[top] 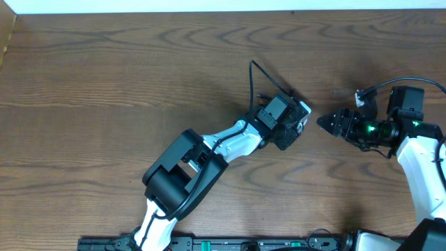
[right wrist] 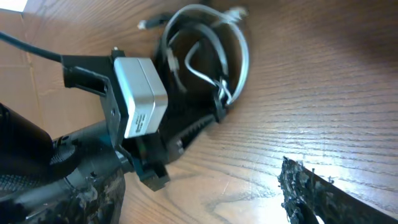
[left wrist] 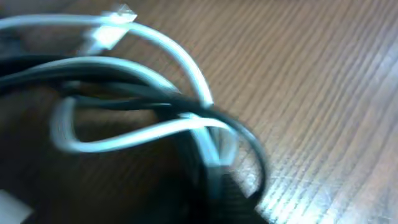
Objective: Untangle cables
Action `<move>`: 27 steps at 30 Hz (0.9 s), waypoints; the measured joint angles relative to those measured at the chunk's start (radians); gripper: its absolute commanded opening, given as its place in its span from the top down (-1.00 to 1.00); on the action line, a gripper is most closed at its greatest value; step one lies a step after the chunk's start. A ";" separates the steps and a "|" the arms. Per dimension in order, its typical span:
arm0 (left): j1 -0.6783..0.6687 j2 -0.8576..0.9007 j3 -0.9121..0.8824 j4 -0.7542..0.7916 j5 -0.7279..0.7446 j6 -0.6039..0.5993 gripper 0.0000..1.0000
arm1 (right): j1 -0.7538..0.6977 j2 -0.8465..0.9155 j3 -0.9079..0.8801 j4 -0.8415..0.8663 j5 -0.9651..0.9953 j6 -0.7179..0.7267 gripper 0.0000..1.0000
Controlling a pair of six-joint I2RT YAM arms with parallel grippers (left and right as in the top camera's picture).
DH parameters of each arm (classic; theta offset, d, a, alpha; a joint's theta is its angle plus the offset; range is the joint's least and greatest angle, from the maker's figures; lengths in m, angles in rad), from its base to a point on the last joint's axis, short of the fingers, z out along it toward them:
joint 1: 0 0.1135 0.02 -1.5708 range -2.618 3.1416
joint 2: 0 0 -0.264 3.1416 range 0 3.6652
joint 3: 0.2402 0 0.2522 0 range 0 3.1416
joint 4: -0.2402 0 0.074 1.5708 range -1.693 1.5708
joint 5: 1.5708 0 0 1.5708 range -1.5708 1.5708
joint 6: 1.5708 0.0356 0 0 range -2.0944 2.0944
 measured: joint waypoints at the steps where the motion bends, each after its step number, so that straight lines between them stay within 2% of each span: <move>1: -0.002 0.000 0.002 -0.005 -0.001 -0.006 0.85 | 0.000 0.000 0.000 0.000 0.003 -0.001 -0.53; 9: 0.024 -0.066 -0.002 -0.150 0.048 -0.132 0.85 | 0.000 0.000 0.000 0.005 0.013 -0.002 -0.42; 15: 0.118 -0.284 -0.014 -0.235 0.171 -0.264 0.85 | 0.015 0.000 0.000 0.046 -0.017 0.002 -0.35; 20: 0.178 -0.442 -0.014 -0.252 0.285 -0.363 0.85 | 0.104 0.000 0.000 0.151 -0.081 0.030 -0.31; 27: 0.266 -0.472 -0.014 -0.261 0.438 -0.533 0.85 | 0.196 0.000 0.002 0.333 -0.215 0.099 -0.29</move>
